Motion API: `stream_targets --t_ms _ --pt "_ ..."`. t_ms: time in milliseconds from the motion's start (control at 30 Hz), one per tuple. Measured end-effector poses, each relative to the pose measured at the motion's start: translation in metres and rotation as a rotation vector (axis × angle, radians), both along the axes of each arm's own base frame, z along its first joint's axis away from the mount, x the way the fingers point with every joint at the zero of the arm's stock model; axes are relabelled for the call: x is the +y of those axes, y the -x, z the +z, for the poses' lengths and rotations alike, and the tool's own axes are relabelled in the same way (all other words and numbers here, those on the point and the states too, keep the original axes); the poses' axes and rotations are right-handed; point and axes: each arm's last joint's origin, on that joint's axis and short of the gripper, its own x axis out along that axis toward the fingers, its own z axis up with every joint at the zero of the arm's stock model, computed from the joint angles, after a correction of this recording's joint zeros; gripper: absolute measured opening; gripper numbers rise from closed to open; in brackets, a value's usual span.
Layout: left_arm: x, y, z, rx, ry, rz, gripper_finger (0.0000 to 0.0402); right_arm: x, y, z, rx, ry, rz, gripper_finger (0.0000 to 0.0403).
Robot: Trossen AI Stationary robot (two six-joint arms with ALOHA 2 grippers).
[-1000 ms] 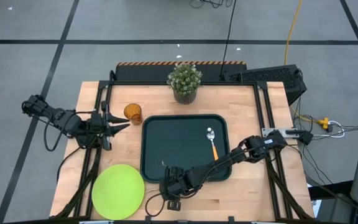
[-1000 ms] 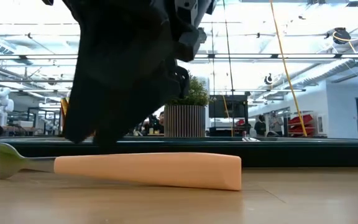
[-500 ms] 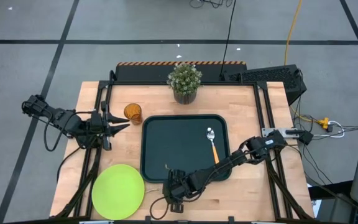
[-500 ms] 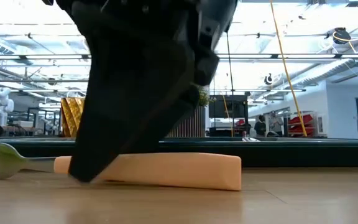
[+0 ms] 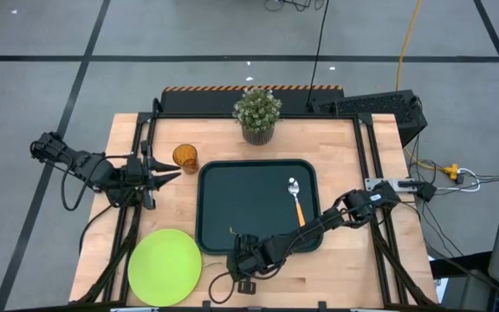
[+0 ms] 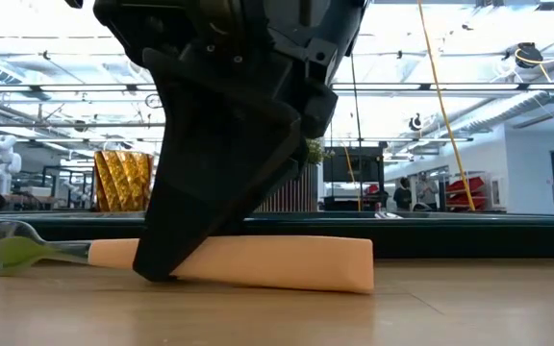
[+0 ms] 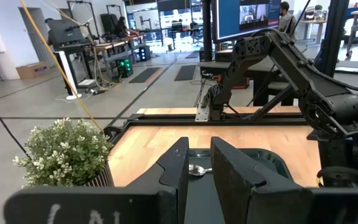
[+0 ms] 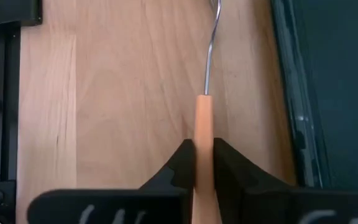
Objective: Pick and place plate/cup/fork/spoon on tray
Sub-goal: Put the fork on the right side of the spoon on the serving tray
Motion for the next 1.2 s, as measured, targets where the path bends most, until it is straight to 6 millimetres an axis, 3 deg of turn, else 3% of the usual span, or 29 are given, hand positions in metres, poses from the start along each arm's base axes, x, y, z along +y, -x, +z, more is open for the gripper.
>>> stream_targets --t_ms 267,500,733,933,1200 --pt "0.0 0.0 0.0 0.0 0.003 0.0 0.0072 0.001 0.0 0.013 -0.045 -0.024 -0.004 0.002" --pt "0.0 0.0 0.0 -0.001 0.003 0.0 0.0072 -0.006 0.007 0.075 -0.188 -0.09 -0.175 0.002" --pt "0.0 0.0 0.0 -0.002 0.007 0.0 0.0072 -0.027 0.035 0.116 -0.154 -0.089 -0.465 0.002" --pt "0.0 0.0 0.0 -0.002 0.014 -0.006 0.0072 -0.048 0.074 0.092 -0.121 -0.187 -0.658 0.002" --pt "-0.001 0.0 0.0 -0.001 0.016 -0.037 0.0072 -0.088 0.145 0.046 -0.457 -0.569 -0.84 0.002"
